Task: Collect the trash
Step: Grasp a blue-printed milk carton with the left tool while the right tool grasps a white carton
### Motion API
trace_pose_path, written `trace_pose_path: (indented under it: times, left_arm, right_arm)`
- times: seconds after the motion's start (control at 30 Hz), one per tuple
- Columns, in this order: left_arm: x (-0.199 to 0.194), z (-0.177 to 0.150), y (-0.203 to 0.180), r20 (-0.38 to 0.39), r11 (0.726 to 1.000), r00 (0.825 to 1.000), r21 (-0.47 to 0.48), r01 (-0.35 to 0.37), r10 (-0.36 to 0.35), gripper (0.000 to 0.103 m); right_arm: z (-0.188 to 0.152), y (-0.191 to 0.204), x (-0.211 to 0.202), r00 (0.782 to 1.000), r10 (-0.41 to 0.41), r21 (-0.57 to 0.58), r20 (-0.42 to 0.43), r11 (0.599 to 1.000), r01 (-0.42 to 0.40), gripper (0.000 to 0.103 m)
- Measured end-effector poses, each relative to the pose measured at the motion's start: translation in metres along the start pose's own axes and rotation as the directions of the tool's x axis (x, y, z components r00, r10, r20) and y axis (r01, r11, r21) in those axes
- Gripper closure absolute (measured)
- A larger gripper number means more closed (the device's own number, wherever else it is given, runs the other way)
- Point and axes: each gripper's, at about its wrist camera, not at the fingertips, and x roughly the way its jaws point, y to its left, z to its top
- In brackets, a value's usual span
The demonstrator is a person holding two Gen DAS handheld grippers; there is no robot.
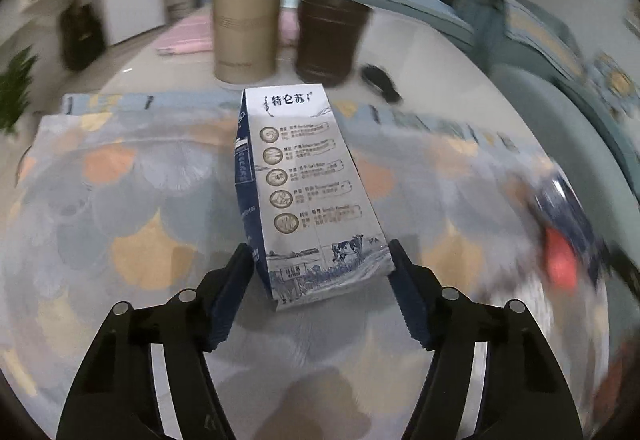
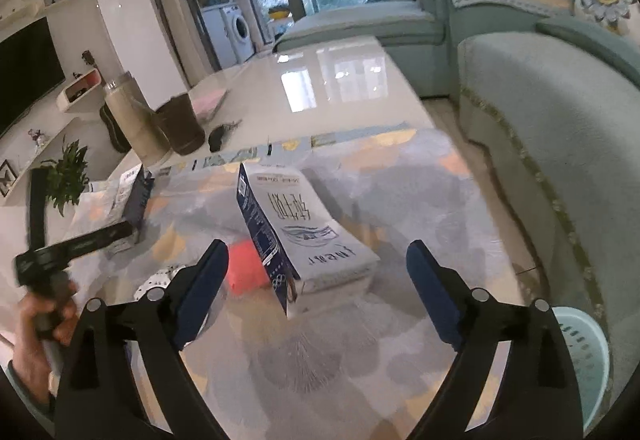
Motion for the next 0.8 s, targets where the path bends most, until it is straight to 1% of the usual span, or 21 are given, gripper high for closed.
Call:
trace_pose_path:
  times: [0.07,0.1,0.17,0.2,0.23,0.3,0.37,0.4,0.43,0.5,0.57,0.6,0.63,0.67,0.73,0.8]
  left_arm:
    - [-0.006,-0.009,0.002,-0.015,0.997,0.999,0.070,0.034,-0.033,0.043]
    - [-0.008,-0.013,0.004,-0.029,0.995,0.998,0.090,0.052,-0.049,0.045]
    - [-0.009,-0.018,0.005,-0.041,0.993,0.997,0.097,0.071,-0.068,0.041]
    - [-0.009,-0.019,0.004,-0.039,0.994,0.997,0.089,0.068,-0.065,0.034]
    - [-0.008,-0.017,0.004,-0.032,0.995,0.997,0.081,0.066,-0.063,0.028]
    - [-0.007,-0.014,-0.002,-0.017,0.994,0.997,0.076,0.076,-0.075,0.026]
    - [-0.003,-0.009,-0.008,0.004,0.997,0.999,0.073,0.035,-0.036,0.022]
    - [-0.001,-0.008,-0.010,0.011,0.997,1.000,0.074,0.021,-0.022,0.020]
    - [0.003,-0.005,-0.013,0.016,0.997,1.000,0.074,0.005,-0.006,0.020]
    - [0.010,-0.001,-0.018,0.015,0.998,1.000,0.062,-0.018,0.017,0.020]
    - [0.014,0.002,-0.018,0.012,0.999,0.999,0.044,-0.030,0.030,0.026]
    - [0.016,0.002,-0.017,0.014,0.998,0.999,0.040,-0.050,0.050,0.037]
    - [0.015,0.003,-0.018,0.021,0.997,0.997,0.044,-0.069,0.068,0.045]
    - [0.016,0.004,-0.017,0.021,0.997,0.997,0.046,-0.069,0.068,0.046]
    - [0.010,0.002,-0.013,0.025,0.999,0.999,0.023,-0.043,0.042,0.046]
    - [-0.002,-0.004,-0.011,0.053,1.000,0.998,0.009,-0.028,0.028,0.047]
  right_arm:
    - [0.000,0.001,0.011,1.000,-0.003,-0.011,-0.019,1.000,0.002,0.017]
    - [0.002,0.002,0.016,1.000,-0.004,-0.019,-0.025,1.000,0.003,0.017]
    - [0.004,0.003,0.024,0.999,-0.016,-0.032,-0.031,0.999,0.015,0.017]
    - [0.007,0.004,0.026,0.999,-0.012,-0.029,-0.033,1.000,0.011,0.017]
    - [0.009,0.003,0.027,0.999,0.013,-0.018,-0.031,1.000,-0.014,0.017]
    - [0.010,0.003,0.031,0.998,0.030,-0.007,-0.047,1.000,-0.031,0.017]
    - [0.009,0.005,0.036,0.997,0.026,-0.018,-0.066,0.999,-0.027,0.022]
    - [0.009,0.006,0.036,0.997,0.029,-0.022,-0.067,0.999,-0.031,0.029]
    - [0.008,0.006,0.036,0.997,0.030,-0.024,-0.070,0.999,-0.032,0.039]
    - [0.007,0.008,0.037,0.997,0.024,-0.026,-0.073,0.999,-0.026,0.047]
    - [0.005,0.012,0.032,0.999,0.007,-0.050,-0.049,0.999,-0.009,0.048]
    - [0.003,0.014,0.030,0.999,-0.004,-0.061,-0.042,0.998,0.001,0.049]
    - [0.002,0.017,0.028,0.999,-0.019,-0.075,-0.031,0.997,0.016,0.049]
    - [0.001,0.020,0.025,0.999,-0.033,-0.089,-0.021,0.996,0.031,0.050]
    - [-0.004,0.024,0.019,0.998,-0.063,-0.099,-0.006,0.993,0.063,0.050]
    - [-0.009,0.020,0.010,0.997,-0.083,-0.071,0.004,0.994,0.084,0.050]
